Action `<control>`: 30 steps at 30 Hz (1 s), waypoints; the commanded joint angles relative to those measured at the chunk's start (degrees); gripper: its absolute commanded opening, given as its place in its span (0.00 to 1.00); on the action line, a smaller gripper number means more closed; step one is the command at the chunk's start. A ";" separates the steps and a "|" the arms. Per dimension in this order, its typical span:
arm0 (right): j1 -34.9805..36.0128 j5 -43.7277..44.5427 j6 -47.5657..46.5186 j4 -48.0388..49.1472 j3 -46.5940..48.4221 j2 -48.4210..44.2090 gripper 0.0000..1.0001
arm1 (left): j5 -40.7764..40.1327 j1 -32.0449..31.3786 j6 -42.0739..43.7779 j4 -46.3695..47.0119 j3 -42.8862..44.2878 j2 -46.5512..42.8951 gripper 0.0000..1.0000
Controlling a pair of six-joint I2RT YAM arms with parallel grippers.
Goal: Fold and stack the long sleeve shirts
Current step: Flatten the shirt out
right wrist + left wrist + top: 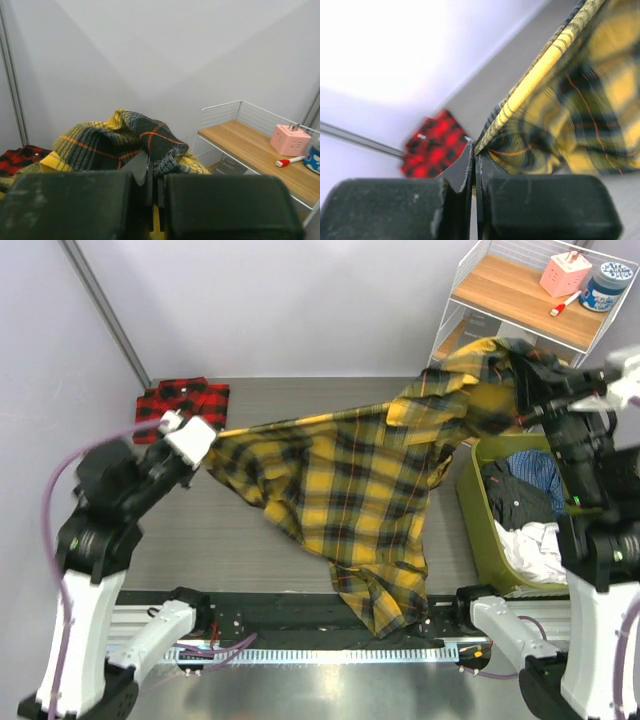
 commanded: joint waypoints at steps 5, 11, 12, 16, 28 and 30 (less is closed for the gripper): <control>-1.91 4.75 -5.96 -1.31 11.98 -2.58 0.01 | -5.97 0.19 2.66 -4.85 13.20 -3.69 0.00; -5.16 -0.87 -2.10 -1.40 18.59 -1.53 0.01 | -12.27 0.28 -2.89 0.13 18.76 -4.66 0.00; -6.99 -1.75 -1.40 -0.88 18.15 -0.92 0.01 | -16.20 0.28 -1.76 0.50 17.89 -3.87 0.00; -7.10 -3.52 -2.62 4.92 11.13 5.74 0.01 | -20.71 0.19 4.13 6.28 9.65 0.17 0.00; 6.07 0.76 -11.40 19.15 10.32 41.60 0.01 | -15.38 10.46 2.04 28.27 7.66 38.78 0.00; 9.58 4.20 -14.65 18.65 17.04 52.72 0.07 | -9.66 11.18 1.42 27.75 14.78 45.67 0.00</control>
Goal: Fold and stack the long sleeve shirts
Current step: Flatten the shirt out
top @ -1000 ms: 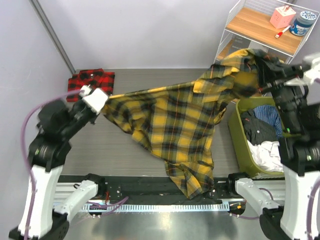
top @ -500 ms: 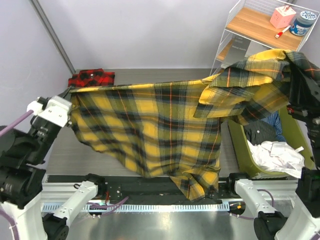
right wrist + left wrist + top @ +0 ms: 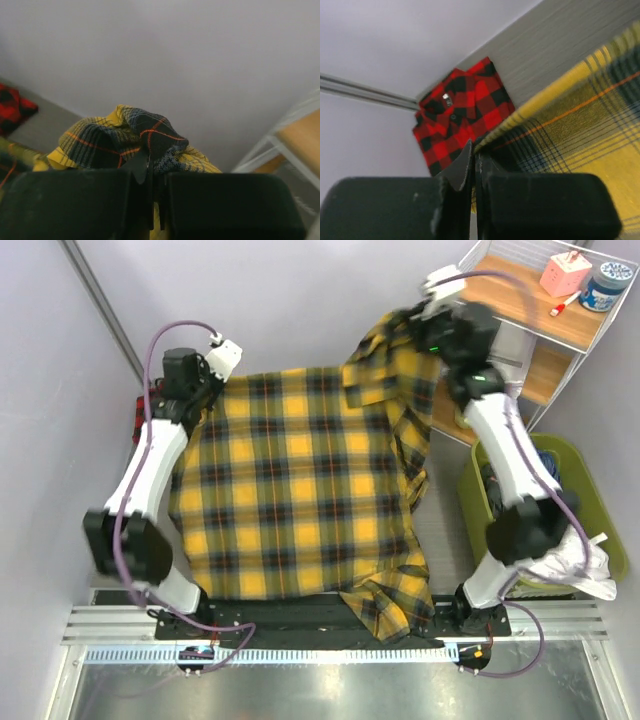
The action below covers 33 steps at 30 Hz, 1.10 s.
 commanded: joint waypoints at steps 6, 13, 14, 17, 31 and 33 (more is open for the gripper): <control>6.66 16.49 -13.19 -31.82 53.37 38.02 0.88 | 5.39 4.84 -8.07 -17.16 40.94 33.21 0.62; 3.92 0.15 -11.19 -41.25 9.74 10.33 1.00 | 17.96 6.87 -4.42 -25.36 14.88 16.90 0.91; 3.93 -1.34 -10.92 -43.60 5.95 8.80 0.99 | 20.33 6.87 -3.28 -26.59 11.33 12.44 0.90; 3.93 -0.57 -10.83 -48.70 -2.50 5.63 0.76 | 24.47 6.52 -1.95 -32.04 2.43 8.01 0.87; 1.99 2.68 -13.12 -45.48 -25.02 8.85 0.43 | 15.00 5.29 0.43 -32.14 -13.41 14.83 0.57; 1.99 3.73 -12.85 -42.40 -25.29 10.18 0.43 | 13.42 5.38 0.60 -31.26 -12.88 16.60 0.57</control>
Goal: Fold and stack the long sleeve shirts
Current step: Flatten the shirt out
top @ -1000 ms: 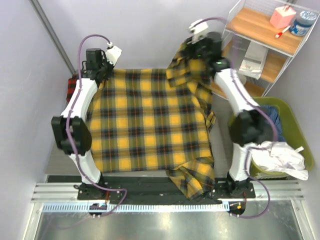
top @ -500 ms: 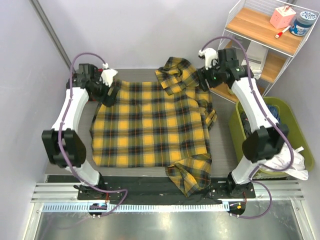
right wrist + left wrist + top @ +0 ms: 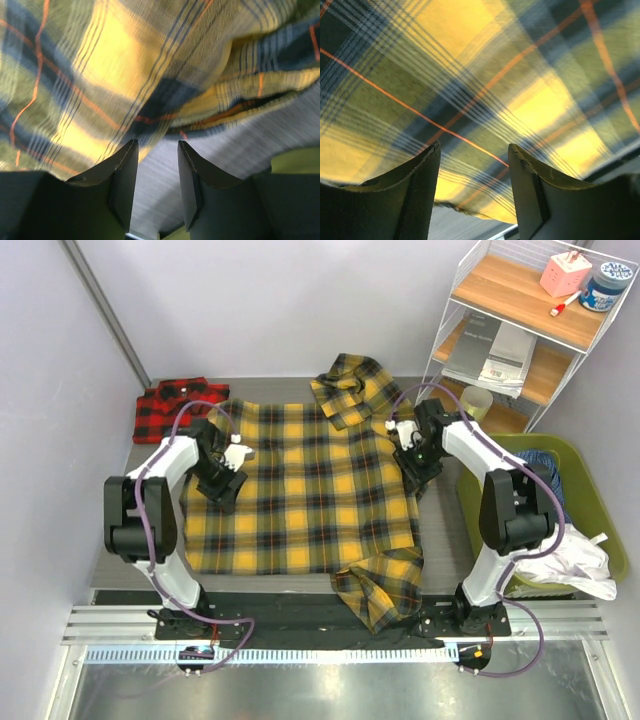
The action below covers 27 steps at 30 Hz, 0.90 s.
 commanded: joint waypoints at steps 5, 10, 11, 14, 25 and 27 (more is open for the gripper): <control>0.09 4.05 -0.61 10.25 -0.52 5.55 0.42 | -7.61 1.20 1.35 4.81 3.12 6.72 0.55; -1.57 4.07 -3.42 10.35 -0.62 7.23 0.41 | -11.38 5.33 4.15 4.99 6.11 11.82 0.51; -2.62 2.84 -3.77 8.08 1.56 7.31 0.42 | -12.09 6.47 4.77 5.16 6.81 12.61 0.50; -3.69 -2.61 -5.44 0.80 7.36 6.88 0.48 | -14.55 8.15 6.27 5.34 8.22 15.51 0.46; -1.93 -2.09 -4.66 1.81 2.20 4.23 0.46 | -9.03 9.03 4.78 2.71 14.11 14.91 0.48; -0.88 -1.30 -3.43 4.10 0.36 4.06 0.45 | -6.49 8.86 4.60 1.66 14.28 13.06 0.49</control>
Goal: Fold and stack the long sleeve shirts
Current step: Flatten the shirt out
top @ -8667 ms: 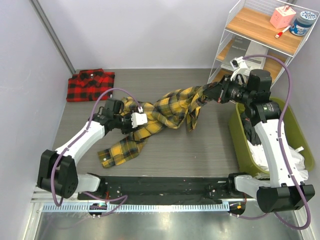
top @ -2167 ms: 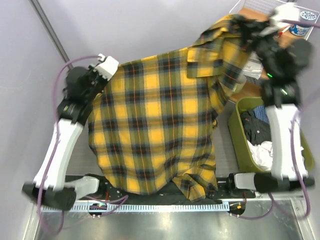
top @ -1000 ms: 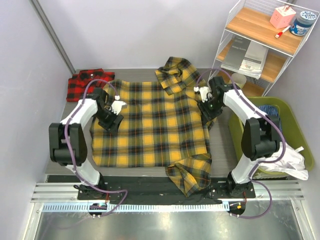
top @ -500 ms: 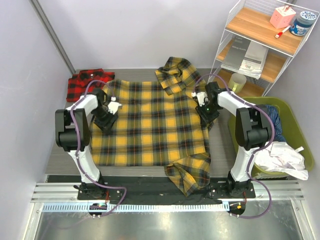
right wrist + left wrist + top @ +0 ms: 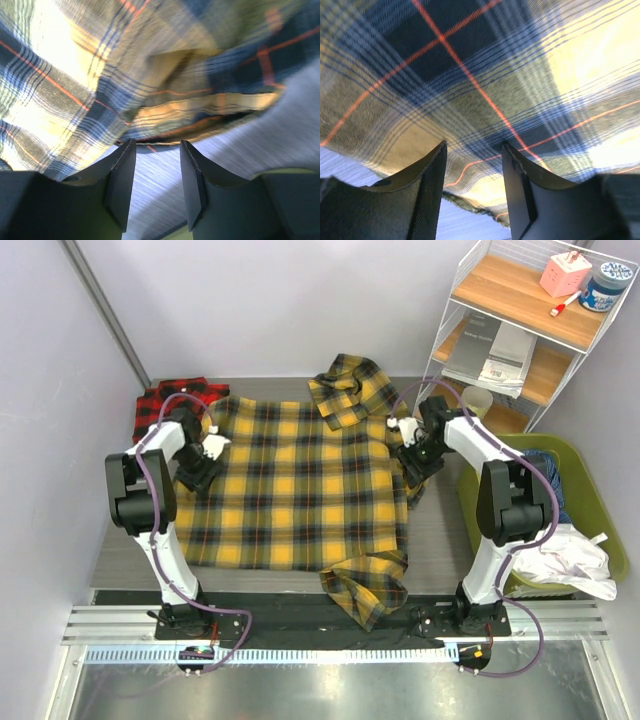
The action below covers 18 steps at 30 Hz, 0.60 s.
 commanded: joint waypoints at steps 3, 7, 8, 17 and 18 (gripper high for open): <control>4.05 3.67 2.72 4.92 -4.72 -0.03 0.45 | 5.90 -0.06 0.03 -1.65 1.83 -3.52 0.51; 4.67 9.55 -1.47 5.54 -5.96 2.79 0.43 | 2.84 0.11 0.73 -0.17 0.60 -2.90 0.49; 4.15 10.87 -3.15 5.37 -6.05 3.14 0.43 | 2.05 0.11 0.99 0.19 -0.01 -2.29 0.48; -2.54 19.24 -18.01 -1.39 7.37 8.50 0.44 | -3.93 3.19 3.46 2.74 3.66 6.76 0.37; -2.45 18.80 -18.20 -2.18 8.36 8.33 0.45 | -4.03 3.19 3.54 2.65 4.71 7.29 0.37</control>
